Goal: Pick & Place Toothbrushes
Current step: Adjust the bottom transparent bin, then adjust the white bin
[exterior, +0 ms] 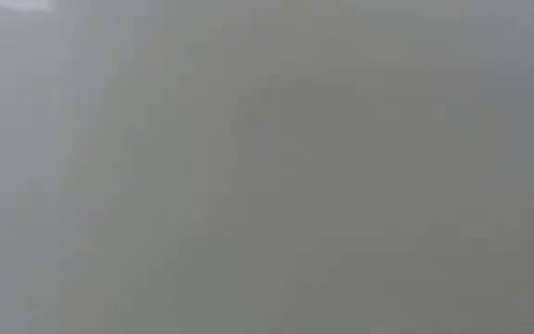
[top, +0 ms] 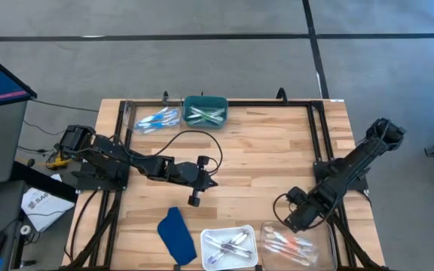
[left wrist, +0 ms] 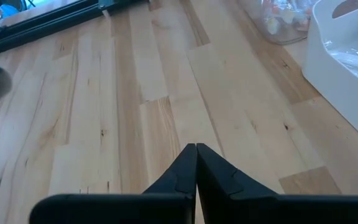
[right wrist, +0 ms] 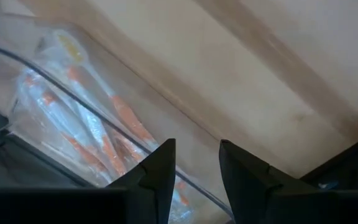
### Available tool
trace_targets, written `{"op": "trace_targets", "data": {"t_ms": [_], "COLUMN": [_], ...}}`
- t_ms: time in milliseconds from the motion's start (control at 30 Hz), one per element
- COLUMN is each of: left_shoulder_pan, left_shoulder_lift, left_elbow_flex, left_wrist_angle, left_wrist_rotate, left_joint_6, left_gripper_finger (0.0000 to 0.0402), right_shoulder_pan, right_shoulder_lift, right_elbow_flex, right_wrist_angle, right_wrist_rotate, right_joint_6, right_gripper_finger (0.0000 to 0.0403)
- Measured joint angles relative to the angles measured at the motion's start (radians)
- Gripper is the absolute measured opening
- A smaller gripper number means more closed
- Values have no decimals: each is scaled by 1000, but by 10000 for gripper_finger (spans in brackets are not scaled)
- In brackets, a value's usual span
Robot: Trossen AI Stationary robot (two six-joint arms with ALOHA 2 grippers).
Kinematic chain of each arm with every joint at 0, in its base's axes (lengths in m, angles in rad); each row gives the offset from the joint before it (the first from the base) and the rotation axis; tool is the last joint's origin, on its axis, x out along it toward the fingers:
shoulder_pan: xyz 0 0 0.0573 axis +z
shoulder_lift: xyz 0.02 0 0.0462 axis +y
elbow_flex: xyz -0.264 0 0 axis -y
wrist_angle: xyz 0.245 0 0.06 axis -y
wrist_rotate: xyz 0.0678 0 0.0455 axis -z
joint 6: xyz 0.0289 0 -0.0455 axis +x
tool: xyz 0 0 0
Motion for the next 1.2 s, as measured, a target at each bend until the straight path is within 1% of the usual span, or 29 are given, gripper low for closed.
{"op": "trace_targets", "data": {"t_ms": [167,400,533,633,700,733,833,967,1100,1200], "left_shoulder_pan": [0,0,0,0,0,-3,-13,-32,-76,-142], "left_shoulder_lift": [0,0,0,0,0,0,0,0,-11,-20], "left_elbow_flex": [0,0,0,0,0,0,0,0,1,0], "left_wrist_angle": [5,9,14,19,20,20,17,3,-77,-169], "left_wrist_rotate": [0,0,2,63,111,119,123,116,113,59], "left_joint_6": [15,16,18,19,25,26,26,13,-76,-154], "left_gripper_finger": [0,0,0,0,0,0,0,0,0,0], "right_shoulder_pan": [26,27,2,-31,-55,-68,-116,-199,-282,-335], "right_shoulder_lift": [0,0,0,0,0,0,0,0,0,0], "right_elbow_flex": [0,0,0,0,0,0,11,74,134,148], "right_wrist_angle": [10,15,14,15,22,29,42,60,168,281], "right_wrist_rotate": [16,44,96,128,146,152,183,227,232,213], "right_joint_6": [45,50,-4,-68,-114,-140,-246,-451,-680,-812], "right_gripper_finger": [118,118,118,118,118,118,118,118,118,118]}}
